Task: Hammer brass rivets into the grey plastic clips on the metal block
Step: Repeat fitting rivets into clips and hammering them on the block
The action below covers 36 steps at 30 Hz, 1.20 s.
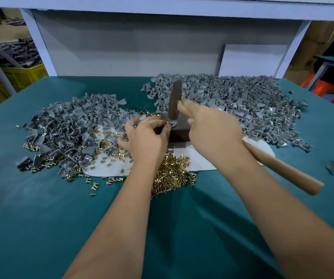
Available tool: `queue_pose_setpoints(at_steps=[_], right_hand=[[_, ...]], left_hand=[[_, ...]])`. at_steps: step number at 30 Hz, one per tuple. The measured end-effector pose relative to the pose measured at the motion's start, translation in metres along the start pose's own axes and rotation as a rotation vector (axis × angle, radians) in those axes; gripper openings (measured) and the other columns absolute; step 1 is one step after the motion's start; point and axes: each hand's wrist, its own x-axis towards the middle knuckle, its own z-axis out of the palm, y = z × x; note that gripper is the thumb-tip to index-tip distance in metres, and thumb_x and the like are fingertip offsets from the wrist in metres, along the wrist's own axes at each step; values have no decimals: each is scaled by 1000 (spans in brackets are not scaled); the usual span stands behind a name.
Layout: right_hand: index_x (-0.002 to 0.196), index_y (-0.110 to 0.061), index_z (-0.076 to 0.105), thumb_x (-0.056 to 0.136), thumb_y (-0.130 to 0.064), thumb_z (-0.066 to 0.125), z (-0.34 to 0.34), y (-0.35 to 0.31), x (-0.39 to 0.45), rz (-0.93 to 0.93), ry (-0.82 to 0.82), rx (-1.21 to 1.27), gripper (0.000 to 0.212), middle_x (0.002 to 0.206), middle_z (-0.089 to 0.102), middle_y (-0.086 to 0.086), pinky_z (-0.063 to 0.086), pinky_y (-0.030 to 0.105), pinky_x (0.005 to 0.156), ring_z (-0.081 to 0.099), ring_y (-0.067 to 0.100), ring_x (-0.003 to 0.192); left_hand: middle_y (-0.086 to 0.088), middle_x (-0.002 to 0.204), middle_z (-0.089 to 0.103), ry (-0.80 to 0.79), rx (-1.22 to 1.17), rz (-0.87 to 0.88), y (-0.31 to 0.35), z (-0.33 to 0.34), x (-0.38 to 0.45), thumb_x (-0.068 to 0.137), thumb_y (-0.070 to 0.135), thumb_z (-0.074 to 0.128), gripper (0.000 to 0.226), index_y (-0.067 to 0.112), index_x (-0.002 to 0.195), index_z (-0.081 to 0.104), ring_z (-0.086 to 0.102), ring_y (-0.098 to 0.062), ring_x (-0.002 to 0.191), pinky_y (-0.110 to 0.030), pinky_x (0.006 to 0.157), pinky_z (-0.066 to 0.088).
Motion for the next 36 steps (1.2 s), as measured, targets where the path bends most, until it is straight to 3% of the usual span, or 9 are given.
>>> queue_pose_setpoints(at_steps=[5,11,17,21,25,28,31,34,36], right_hand=[[136,-43,35,95,-17,49,4,3,-3,14,36,51,51,95,71,1,32,29,54,67,30,83],[131,-40,45,94,-16,47,1,5,9,73,-120,125,44,111,67,1,44,35,66,63,30,98],[100,-20,48,97,-21,45,19,34,12,433,-78,253,4,77,50,1,29,31,56,50,30,76],[94,-14,41,97,-26,47,35,51,1,560,-185,201,14,69,44,1,25,31,51,43,27,67],[92,-14,45,93,-23,48,41,52,0,505,-194,110,11,70,48,3,29,30,55,45,28,68],[93,-14,56,92,-24,50,42,48,-1,437,-158,-3,12,94,61,13,38,34,68,53,33,88],[105,-8,66,92,-28,51,46,49,-4,354,-31,-113,27,110,54,15,37,38,85,45,33,105],[116,-18,63,93,-32,53,48,39,-4,252,139,123,29,109,56,3,31,30,83,39,16,99],[125,-23,58,92,-35,54,49,23,-5,158,130,329,36,107,56,-7,30,26,83,37,7,98]], left_hand=[[27,117,64,4,-3,-2,0,0,-2,87,48,65,17,37,95,76,28,-13,133,-46,100,17],[27,116,64,-24,2,3,1,-2,-2,89,46,63,16,36,95,75,27,-12,132,-48,103,18],[30,104,61,-74,-125,-54,4,-6,1,90,38,66,11,40,79,68,29,-7,127,-39,101,13],[28,112,62,-105,-149,-69,3,-6,3,91,36,64,13,37,79,67,27,-6,130,-42,107,13],[29,110,62,-116,-166,-71,4,-7,3,93,35,63,15,37,78,66,26,-5,130,-39,104,13],[29,109,62,-128,-197,-79,5,-9,2,93,33,63,18,38,75,65,27,-5,130,-39,107,13],[27,112,63,-136,-206,-81,6,-10,1,93,33,63,18,37,76,65,27,-7,131,-40,108,14],[27,110,63,-140,-191,-76,8,-12,0,93,34,63,17,38,76,65,27,-7,131,-36,101,14],[28,105,62,-117,-204,-58,10,-14,-2,92,33,64,19,40,75,64,28,-8,131,-36,101,14]])
